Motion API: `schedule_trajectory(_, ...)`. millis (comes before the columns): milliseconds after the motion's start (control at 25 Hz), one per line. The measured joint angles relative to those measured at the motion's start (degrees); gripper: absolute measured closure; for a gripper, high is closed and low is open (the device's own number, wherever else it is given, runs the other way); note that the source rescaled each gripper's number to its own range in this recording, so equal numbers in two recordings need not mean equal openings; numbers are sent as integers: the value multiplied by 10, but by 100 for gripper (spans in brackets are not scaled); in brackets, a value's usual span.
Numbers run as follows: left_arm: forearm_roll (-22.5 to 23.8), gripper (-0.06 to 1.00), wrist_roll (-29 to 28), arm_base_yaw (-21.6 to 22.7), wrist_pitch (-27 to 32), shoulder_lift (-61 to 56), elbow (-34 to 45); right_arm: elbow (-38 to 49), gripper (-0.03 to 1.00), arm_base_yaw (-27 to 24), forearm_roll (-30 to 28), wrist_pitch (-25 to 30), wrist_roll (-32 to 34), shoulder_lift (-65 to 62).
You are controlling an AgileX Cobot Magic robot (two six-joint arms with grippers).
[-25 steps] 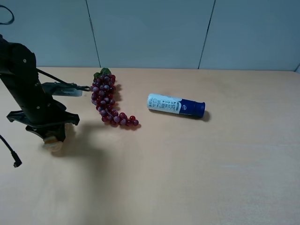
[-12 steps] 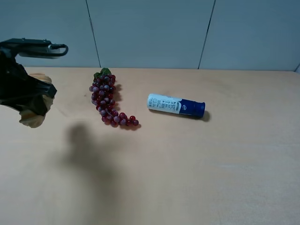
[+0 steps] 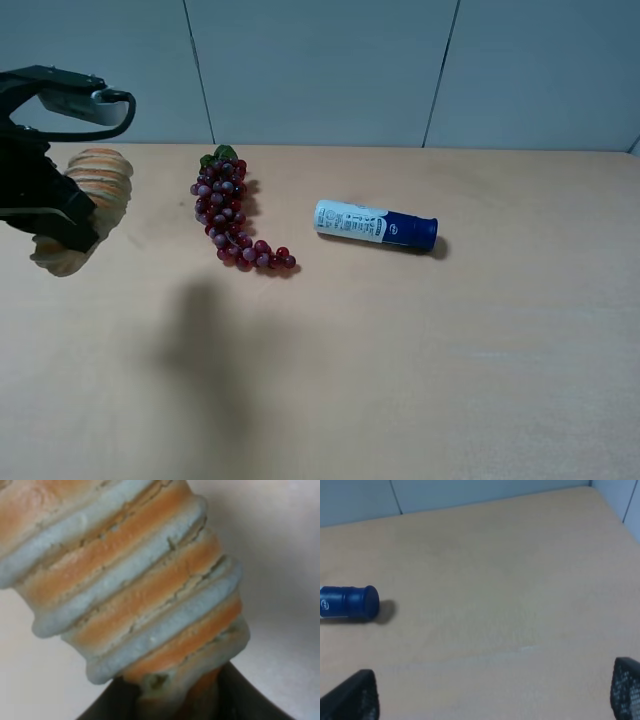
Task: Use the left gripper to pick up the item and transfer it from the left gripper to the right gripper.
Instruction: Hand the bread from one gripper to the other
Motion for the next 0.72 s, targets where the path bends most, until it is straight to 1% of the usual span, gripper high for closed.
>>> schedule_trajectory(200, -8, 87, 50, -46, -5, 0, 0, 0, -3, 0, 2, -1, 0, 0)
schedule_trajectory(400, 1, 89, 60, -90, -10, 2, -25, 0, -3, 0, 18, -2, 4, 0)
schedule_trajectory(560, 21, 89, 65, -116, 14, 29, -83, -6, -3, 0, 59, -2, 14, 23)
schedule_trajectory(720, 27, 90, 98, -154, 31, 75, -148, -38, -3, 0, 129, -13, 13, 114)
